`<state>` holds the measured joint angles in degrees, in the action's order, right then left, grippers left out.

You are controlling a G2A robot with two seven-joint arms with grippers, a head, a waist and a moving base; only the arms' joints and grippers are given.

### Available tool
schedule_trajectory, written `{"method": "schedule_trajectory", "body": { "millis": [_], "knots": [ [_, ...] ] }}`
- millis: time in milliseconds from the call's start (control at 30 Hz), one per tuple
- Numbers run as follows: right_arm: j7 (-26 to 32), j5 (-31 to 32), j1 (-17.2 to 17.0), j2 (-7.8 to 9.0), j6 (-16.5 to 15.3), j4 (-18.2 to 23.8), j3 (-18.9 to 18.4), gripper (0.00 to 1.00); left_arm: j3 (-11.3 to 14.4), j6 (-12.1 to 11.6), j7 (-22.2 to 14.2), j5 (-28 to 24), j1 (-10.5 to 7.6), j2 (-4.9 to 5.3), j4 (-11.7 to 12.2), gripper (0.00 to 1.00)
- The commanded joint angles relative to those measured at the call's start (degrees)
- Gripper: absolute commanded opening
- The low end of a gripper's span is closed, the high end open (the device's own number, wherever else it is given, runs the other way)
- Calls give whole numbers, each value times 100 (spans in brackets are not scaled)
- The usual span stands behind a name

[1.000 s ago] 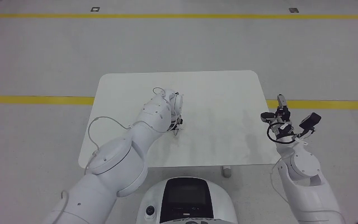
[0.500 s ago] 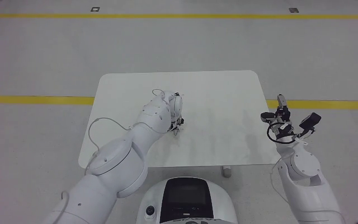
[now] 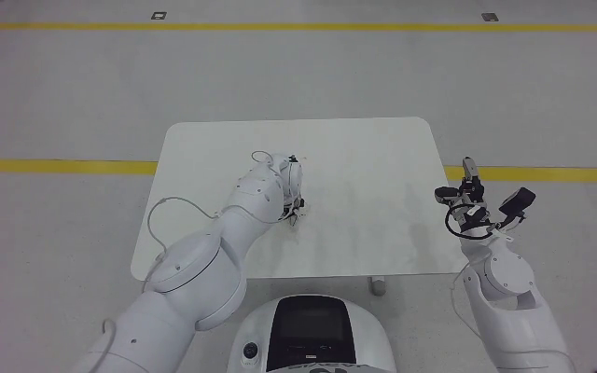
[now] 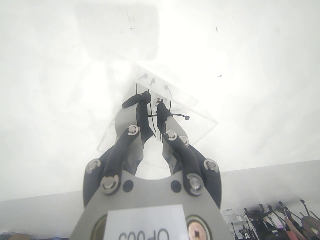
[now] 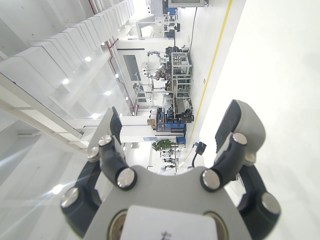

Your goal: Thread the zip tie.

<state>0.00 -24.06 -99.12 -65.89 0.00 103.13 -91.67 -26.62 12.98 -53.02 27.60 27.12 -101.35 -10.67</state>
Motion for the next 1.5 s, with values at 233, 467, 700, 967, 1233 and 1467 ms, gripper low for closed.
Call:
{"method": "schedule_trajectory", "body": {
  "millis": [233, 467, 700, 967, 1233, 1467],
  "knots": [
    [0, 0, 0, 0, 0, 0, 0, 100, 78, 82, 7, 38, 10, -13, 13, 21],
    [0, 0, 0, 0, 0, 0, 0, 100, 119, 134, 36, 27, 8, -23, 33, 22],
    [0, 0, 0, 0, 0, 0, 0, 100, 172, 171, 8, 31, 42, -42, 28, 21],
    [0, 0, 0, 0, 0, 0, 0, 100, 218, 186, -17, 13, 44, -64, 56, 13],
    [0, 0, 0, 0, 0, 0, 0, 100, 251, 185, -34, -23, 35, -72, 102, 0],
    [0, 0, 0, 0, 0, 0, 0, 100, 266, 153, -60, -63, -47, -62, 93, 0]
  ]
}}
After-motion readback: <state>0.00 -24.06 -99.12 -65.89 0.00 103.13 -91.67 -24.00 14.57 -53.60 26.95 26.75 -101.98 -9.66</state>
